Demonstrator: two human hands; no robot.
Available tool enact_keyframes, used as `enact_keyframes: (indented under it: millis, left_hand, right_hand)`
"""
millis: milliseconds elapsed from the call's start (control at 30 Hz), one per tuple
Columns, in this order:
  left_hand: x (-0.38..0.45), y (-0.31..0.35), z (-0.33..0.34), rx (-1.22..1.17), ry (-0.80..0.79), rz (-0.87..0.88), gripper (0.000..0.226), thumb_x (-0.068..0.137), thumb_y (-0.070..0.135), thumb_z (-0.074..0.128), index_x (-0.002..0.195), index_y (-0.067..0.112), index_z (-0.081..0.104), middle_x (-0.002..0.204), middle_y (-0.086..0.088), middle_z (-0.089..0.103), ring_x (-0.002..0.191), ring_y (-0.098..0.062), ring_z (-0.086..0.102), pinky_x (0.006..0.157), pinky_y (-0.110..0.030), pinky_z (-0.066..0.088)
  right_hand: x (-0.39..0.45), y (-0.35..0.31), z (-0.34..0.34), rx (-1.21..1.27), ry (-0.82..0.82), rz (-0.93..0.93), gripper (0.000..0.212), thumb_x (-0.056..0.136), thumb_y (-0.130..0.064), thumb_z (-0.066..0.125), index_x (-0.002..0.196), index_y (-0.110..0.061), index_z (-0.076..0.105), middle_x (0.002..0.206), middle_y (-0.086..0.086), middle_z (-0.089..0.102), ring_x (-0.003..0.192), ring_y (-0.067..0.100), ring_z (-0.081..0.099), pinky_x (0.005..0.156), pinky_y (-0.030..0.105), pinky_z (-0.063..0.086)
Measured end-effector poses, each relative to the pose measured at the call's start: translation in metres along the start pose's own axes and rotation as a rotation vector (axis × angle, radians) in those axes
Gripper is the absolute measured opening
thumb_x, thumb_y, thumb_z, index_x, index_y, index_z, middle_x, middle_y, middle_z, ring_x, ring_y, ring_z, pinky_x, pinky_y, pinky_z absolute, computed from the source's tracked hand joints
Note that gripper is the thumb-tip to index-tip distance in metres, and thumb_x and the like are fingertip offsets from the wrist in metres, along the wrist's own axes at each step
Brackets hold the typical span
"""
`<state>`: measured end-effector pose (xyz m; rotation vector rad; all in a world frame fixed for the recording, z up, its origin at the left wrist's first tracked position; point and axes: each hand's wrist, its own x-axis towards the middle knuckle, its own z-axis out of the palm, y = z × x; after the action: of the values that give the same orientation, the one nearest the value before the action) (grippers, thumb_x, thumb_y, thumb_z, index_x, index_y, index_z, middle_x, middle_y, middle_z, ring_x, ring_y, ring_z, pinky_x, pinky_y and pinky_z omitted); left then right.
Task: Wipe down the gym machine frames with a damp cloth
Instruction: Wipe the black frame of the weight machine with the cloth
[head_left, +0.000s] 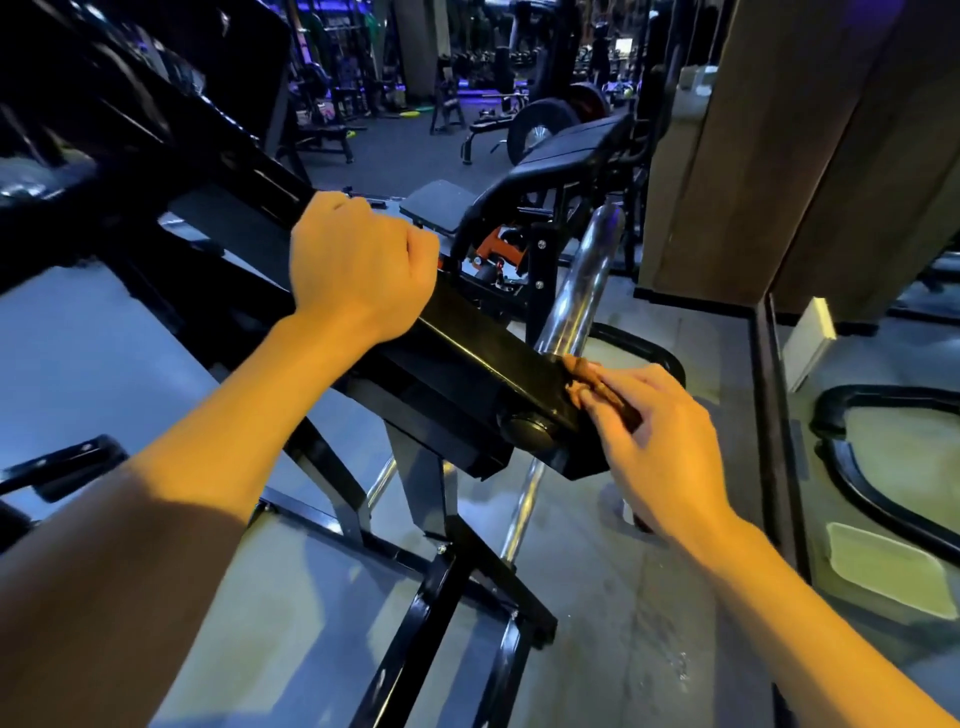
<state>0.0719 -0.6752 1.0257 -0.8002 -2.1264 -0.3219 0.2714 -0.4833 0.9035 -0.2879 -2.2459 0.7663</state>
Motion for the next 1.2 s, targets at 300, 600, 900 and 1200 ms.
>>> enact_keyframes:
  millis: [300,600,900,1200]
  left_hand:
    - [-0.001,-0.001,0.004,0.001,0.008,-0.027,0.049,0.098,0.027,0.027,0.050,0.018,0.023,0.046,0.002,0.022,0.050,-0.017,0.014,0.078,-0.032,0.022]
    - [0.001,-0.002,0.003,0.020,0.018,-0.026,0.050,0.098,0.025,0.031,0.049,0.017,0.025,0.046,0.002,0.023,0.049,-0.018,0.015,0.075,-0.034,0.026]
    - [0.000,-0.003,0.005,0.005,0.004,-0.011,0.051,0.099,0.025,0.030,0.050,0.020,0.022,0.047,0.004,0.020,0.050,-0.015,0.012,0.075,-0.034,0.024]
    - [0.001,-0.003,0.003,-0.014,-0.005,-0.021,0.050,0.098,0.022,0.034,0.050,0.021,0.021,0.047,0.005,0.018,0.050,-0.014,0.012,0.072,-0.035,0.025]
  right_hand:
    - [-0.001,-0.006,-0.002,-0.034,-0.068,-0.067,0.037,0.100,-0.041,0.058,0.135,-0.032,0.068,0.112,-0.018,0.063,0.097,0.000,0.057,0.078,0.005,0.042]
    - [0.000,-0.011,0.000,-0.050,-0.100,-0.141,0.036,0.101,-0.033,0.063,0.137,-0.032,0.066,0.120,-0.013,0.066,0.101,0.009,0.060,0.080,0.020,0.052]
    - [0.002,-0.030,0.015,-0.003,-0.100,-0.238,0.041,0.101,-0.029,0.066,0.142,-0.030,0.063,0.131,-0.014,0.063,0.108,0.015,0.062,0.086,0.030,0.056]
    - [0.018,-0.044,0.026,0.022,-0.106,-0.247,0.042,0.101,-0.027,0.066,0.143,-0.031,0.062,0.130,-0.015,0.062,0.108,0.012,0.061,0.089,0.021,0.051]
